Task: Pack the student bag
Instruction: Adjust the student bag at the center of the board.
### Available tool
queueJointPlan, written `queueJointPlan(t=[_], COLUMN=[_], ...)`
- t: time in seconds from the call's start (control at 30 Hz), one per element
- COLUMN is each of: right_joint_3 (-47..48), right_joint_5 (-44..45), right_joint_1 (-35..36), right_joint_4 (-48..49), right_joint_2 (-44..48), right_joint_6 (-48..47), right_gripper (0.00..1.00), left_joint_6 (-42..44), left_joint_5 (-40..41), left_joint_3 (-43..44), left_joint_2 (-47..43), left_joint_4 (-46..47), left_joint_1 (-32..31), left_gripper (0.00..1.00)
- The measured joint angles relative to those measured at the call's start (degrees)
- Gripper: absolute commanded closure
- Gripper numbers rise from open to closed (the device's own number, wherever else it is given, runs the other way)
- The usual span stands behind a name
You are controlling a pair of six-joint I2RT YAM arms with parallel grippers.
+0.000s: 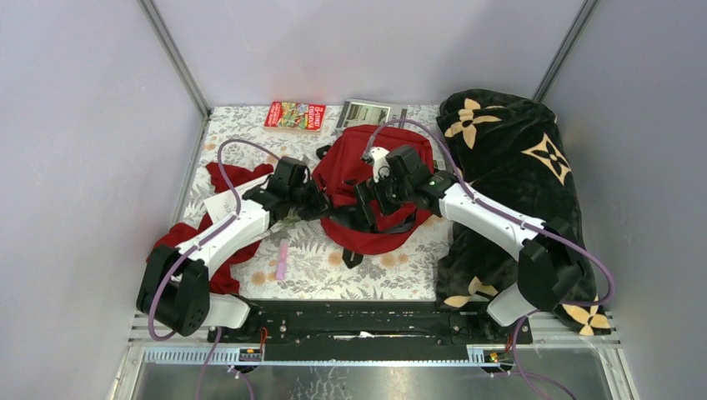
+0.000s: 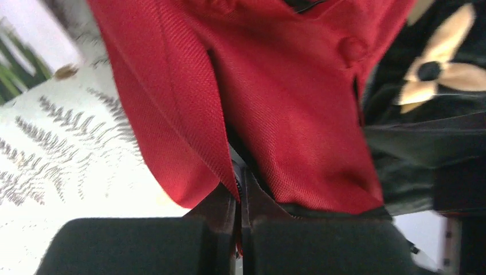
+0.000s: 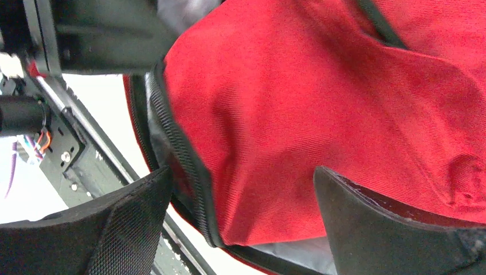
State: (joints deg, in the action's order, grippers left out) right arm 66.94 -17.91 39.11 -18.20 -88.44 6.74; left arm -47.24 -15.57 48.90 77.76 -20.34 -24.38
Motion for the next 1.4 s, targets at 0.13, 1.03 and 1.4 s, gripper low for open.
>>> queueJointPlan(t=[0.13,1.03,1.4], right_joint_3=[-0.7,1.0,1.3], right_joint_5=[-0.9,4.5,5.9], right_joint_1=[2.6,8.9,10.4], right_joint_4=[0.6,2.2,2.8], right_joint_2=[0.0,3.0,-7.9], right_joint_6=[-1.4,-2.8,0.9], right_gripper=[0.0,0.0,0.52], left_joint_6=[0.8,1.6,1.6], left_joint_5=[-0.7,-1.6,-1.6], left_joint_3=[5.5,7.6,7.6], left_joint_2=[0.5,3.3,3.3], left_joint_4=[-0.3,-1.1,-1.1], left_joint_1=[0.0,0.0,0.0], left_gripper=[1.0,1.0,1.0])
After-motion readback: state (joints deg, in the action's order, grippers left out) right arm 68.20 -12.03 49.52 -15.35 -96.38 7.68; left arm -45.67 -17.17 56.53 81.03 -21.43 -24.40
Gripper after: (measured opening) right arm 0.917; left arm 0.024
